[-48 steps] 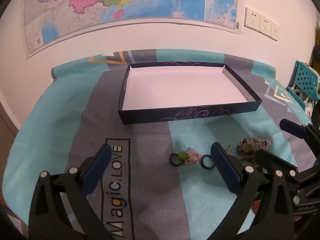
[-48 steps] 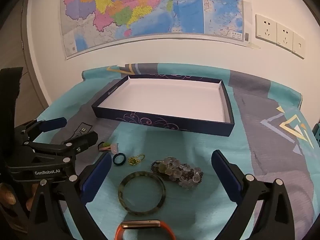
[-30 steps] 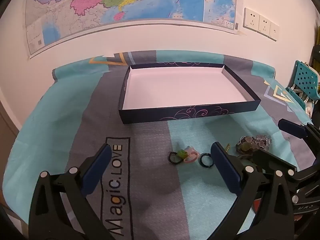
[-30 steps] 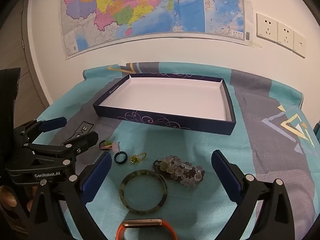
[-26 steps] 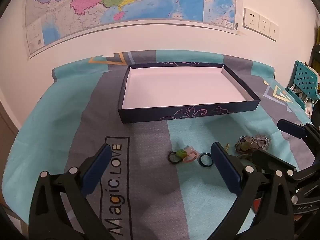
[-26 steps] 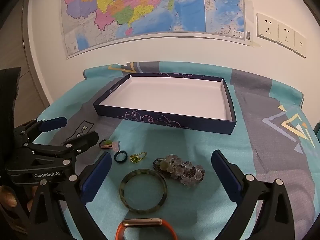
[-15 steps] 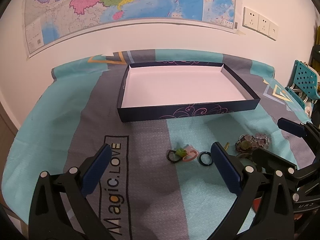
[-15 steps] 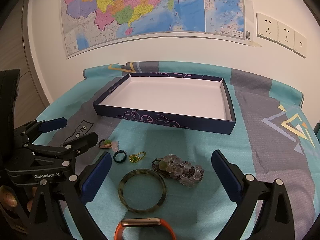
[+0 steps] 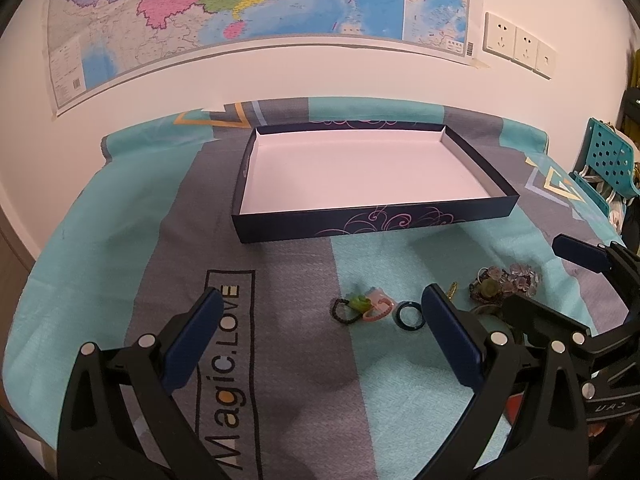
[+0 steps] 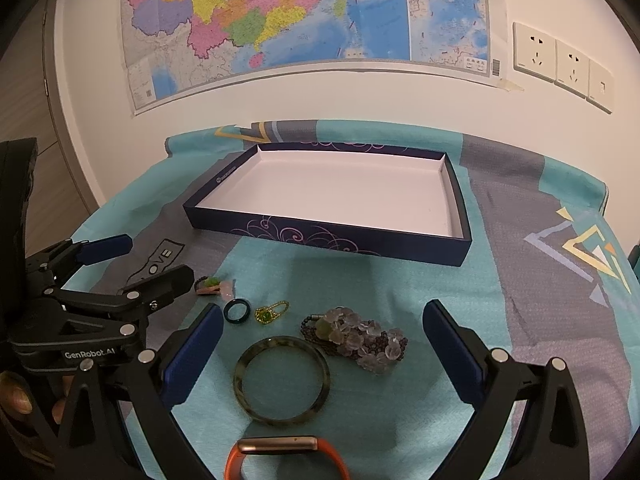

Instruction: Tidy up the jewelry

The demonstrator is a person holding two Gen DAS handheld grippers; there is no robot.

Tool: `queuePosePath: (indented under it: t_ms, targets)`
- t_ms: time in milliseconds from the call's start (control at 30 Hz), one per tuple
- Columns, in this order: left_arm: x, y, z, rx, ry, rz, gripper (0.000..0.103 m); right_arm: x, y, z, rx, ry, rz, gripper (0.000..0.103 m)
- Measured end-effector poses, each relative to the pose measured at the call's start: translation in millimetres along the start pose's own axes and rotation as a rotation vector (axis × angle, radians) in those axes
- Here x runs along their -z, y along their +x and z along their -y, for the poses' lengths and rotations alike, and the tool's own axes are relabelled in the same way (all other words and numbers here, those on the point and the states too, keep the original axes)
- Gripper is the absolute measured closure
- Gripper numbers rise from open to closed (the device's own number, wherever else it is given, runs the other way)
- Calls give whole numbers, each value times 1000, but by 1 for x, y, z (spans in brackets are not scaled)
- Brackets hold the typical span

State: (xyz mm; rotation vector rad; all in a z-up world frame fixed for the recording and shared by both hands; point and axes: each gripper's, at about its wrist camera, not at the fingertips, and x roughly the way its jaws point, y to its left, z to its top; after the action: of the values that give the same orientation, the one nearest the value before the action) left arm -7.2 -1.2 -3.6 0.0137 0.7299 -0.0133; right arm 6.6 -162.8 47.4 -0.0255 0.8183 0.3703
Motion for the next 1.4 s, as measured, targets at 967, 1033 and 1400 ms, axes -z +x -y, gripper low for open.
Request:
queuePosePath:
  t_ms: [967,1033,1400]
  targets:
    - [-1,-1,6,16,20,3,5,-3,0,3,-9,6,-3,7]
    - [0,-2,7,16,23,2,5,-3,1,4,-10,6,-5,7]
    - [-1,-3,8,20,26,6,6,-2,-1,4,-10,8,-1,7]
